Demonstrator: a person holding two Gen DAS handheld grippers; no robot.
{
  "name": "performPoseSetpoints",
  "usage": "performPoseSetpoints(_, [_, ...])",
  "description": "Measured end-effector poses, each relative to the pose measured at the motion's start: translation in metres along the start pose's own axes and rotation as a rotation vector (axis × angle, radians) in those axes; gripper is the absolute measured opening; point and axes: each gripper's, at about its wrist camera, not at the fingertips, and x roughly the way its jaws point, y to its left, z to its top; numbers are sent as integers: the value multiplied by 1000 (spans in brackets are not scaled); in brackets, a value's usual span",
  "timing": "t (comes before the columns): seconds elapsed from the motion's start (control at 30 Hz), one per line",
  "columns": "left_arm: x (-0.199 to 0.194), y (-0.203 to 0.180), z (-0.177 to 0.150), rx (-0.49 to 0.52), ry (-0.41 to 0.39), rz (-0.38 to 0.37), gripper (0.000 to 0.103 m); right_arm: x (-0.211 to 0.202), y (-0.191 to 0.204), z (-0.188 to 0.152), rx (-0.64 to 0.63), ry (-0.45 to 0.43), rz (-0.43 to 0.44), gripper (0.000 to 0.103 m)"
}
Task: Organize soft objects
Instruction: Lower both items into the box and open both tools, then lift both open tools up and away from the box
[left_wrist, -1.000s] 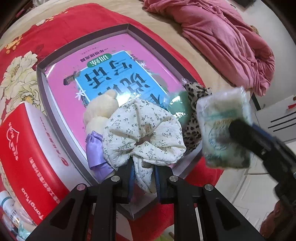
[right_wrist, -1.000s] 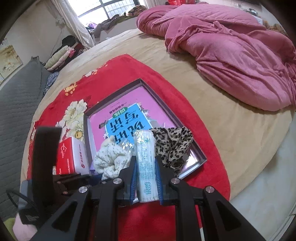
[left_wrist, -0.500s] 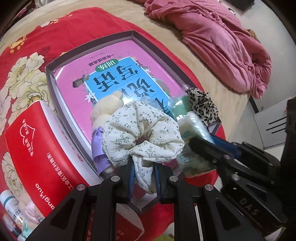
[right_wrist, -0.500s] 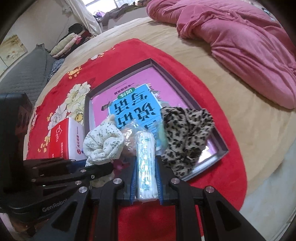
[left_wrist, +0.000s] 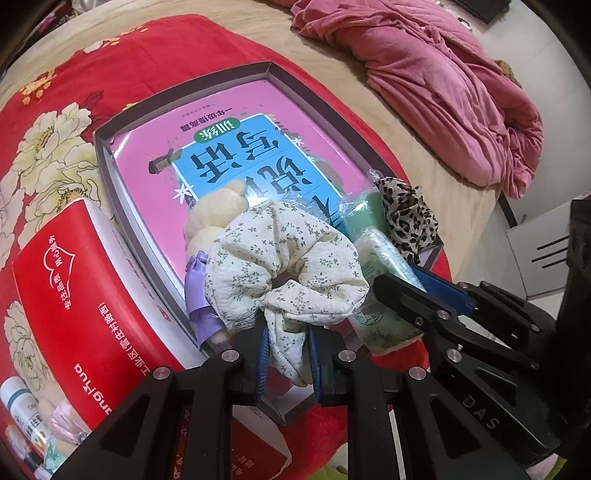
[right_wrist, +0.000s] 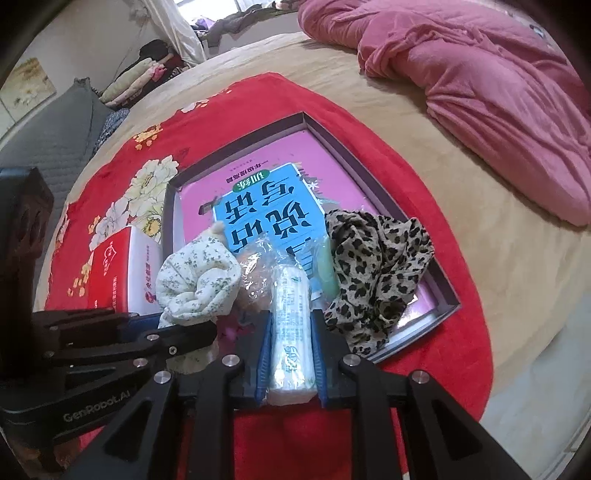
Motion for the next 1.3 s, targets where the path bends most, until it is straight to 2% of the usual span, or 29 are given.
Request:
performPoseSetpoints(0.3, [0,-1,0,-6,-2,5,19,-29,-5,-1,-24,-32,-31,30])
performPoseSetpoints(0.47, [5,-10,0,17,8,9,19,-40,-14,-2,-18,-39,-50,31])
performPoseSetpoints(0.7, [4,-13,-1,17,10,17,21,-37,-13,-11,-62,19,-50,31])
performPoseSetpoints(0.8, [1,-12,-2,10,8,3,28,-26,-8,-18,-90,66,-70,31])
performPoseSetpoints(0.9, [1,-11,-3,10,10,7,37,-17,-7,-18,-75,67,-67,31])
performPoseSetpoints(1.0, [-1,-10,-3,9,5,17,39,-12,-8,-14,-56,52,-74,31])
performPoseSetpoints(1.3, [-4,-6,-4,3,8,16,46,-1,-13,-12,-34,84,-79,31])
